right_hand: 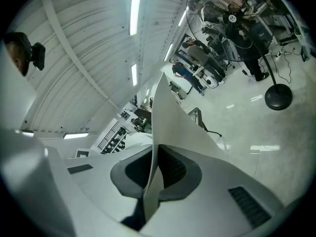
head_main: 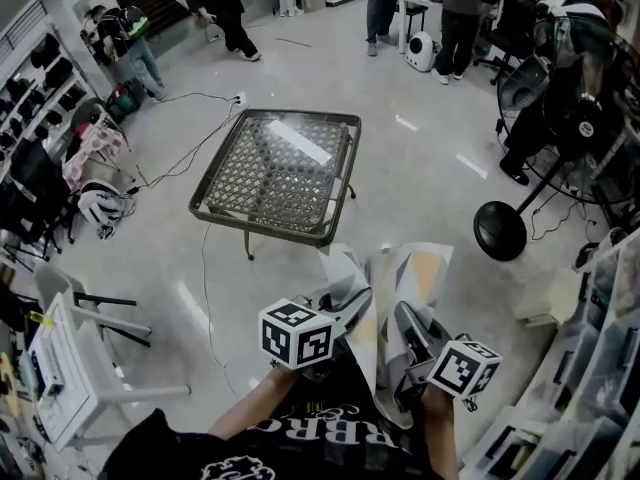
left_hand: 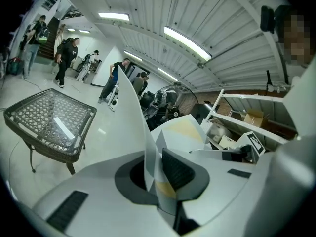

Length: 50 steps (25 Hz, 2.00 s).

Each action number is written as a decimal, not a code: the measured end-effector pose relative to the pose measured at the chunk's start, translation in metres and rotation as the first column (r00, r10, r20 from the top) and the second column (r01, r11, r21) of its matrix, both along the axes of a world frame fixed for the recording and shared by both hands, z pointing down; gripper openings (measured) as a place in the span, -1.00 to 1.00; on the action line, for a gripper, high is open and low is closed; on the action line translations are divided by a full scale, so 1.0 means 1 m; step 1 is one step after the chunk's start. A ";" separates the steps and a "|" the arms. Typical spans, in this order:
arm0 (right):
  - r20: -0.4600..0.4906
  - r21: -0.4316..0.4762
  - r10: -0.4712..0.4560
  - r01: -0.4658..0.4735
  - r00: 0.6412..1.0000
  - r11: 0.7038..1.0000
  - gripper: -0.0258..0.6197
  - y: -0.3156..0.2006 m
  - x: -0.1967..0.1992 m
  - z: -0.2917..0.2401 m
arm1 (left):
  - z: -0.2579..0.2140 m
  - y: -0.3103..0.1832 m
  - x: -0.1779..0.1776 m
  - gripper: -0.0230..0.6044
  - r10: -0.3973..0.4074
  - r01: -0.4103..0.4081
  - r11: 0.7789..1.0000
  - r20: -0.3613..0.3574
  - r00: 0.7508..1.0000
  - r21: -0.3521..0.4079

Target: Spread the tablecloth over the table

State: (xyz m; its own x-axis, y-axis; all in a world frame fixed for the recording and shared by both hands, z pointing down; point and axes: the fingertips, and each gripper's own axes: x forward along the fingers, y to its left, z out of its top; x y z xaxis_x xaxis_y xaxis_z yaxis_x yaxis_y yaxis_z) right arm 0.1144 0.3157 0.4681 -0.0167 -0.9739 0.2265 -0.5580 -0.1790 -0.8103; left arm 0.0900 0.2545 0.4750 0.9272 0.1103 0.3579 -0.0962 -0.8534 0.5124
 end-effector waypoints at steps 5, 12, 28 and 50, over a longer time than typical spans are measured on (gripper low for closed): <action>-0.012 -0.013 -0.069 0.069 0.998 0.998 -0.86 -0.022 -0.006 0.002 | -0.002 -0.028 -0.026 -0.80 -0.119 0.116 0.989 -0.026 0.993 -0.091; 0.024 -0.059 -0.222 0.223 0.975 0.973 -0.87 -0.068 -0.046 0.014 | 0.017 -0.077 -0.077 -0.81 -0.288 0.290 0.953 0.035 0.957 -0.093; 0.131 -0.167 -0.547 0.562 0.827 0.810 -0.87 -0.272 -0.200 0.054 | 0.064 -0.265 -0.264 -0.82 -0.607 0.629 0.761 0.165 0.777 -0.159; 0.058 -0.150 -0.806 0.803 0.589 0.576 -0.87 -0.531 -0.352 0.020 | 0.048 -0.476 -0.447 -0.86 -0.866 0.865 0.471 0.093 0.491 -0.173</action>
